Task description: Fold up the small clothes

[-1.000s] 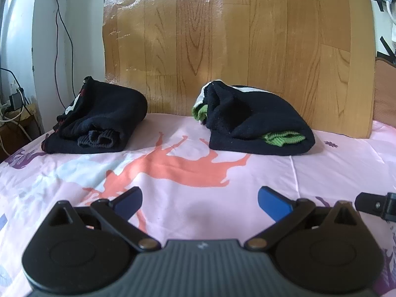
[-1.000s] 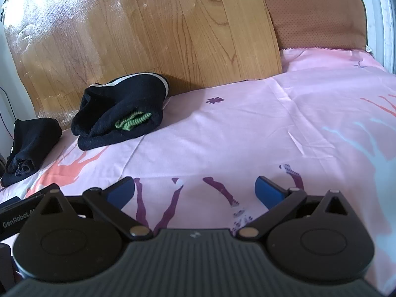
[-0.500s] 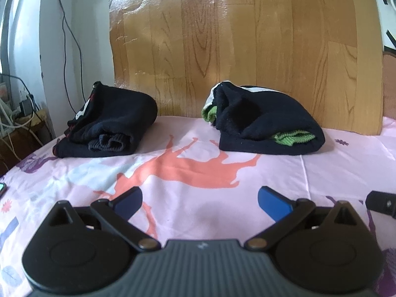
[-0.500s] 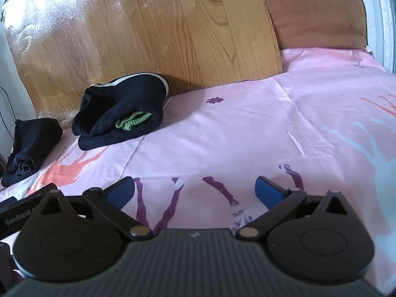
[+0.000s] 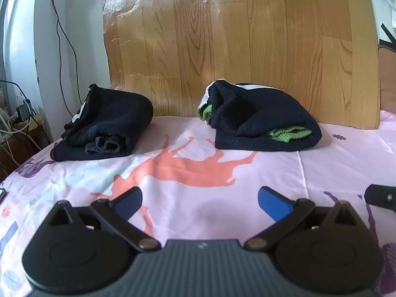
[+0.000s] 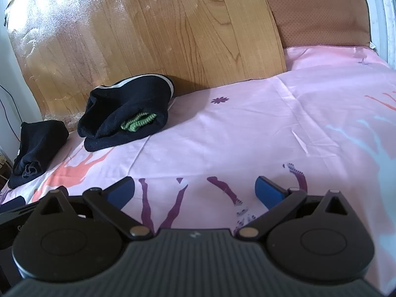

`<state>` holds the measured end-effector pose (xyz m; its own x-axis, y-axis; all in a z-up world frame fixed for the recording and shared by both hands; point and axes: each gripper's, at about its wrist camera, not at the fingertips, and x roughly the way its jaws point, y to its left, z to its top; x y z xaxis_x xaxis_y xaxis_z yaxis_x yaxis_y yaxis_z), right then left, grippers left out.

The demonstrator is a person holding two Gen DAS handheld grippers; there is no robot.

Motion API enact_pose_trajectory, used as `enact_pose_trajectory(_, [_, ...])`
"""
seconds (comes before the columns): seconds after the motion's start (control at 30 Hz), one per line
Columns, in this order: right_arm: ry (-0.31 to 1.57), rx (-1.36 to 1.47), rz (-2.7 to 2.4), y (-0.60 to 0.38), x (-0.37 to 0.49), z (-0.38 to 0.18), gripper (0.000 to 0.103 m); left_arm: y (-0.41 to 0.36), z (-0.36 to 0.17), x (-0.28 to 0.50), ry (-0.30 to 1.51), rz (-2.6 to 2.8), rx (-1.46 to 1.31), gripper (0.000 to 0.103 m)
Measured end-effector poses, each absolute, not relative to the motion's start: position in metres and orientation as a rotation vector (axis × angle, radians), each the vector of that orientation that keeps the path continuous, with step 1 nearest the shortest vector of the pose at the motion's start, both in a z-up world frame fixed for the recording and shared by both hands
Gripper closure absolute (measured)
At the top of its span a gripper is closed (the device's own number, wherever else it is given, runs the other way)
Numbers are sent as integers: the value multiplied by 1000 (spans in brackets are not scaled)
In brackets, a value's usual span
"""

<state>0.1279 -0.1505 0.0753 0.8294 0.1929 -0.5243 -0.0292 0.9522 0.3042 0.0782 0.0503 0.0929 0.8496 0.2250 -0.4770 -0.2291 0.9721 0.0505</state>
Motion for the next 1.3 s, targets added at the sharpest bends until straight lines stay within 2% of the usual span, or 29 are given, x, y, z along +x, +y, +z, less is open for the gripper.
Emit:
enact_pose_trajectory(0.3, [582,286,118,-151,128,75,0,47,94,76,478,214,7,0])
enact_pose_trajectory(1.3, [581,281,117,-150,128,75,0,52,90,84,565,214,-30,0])
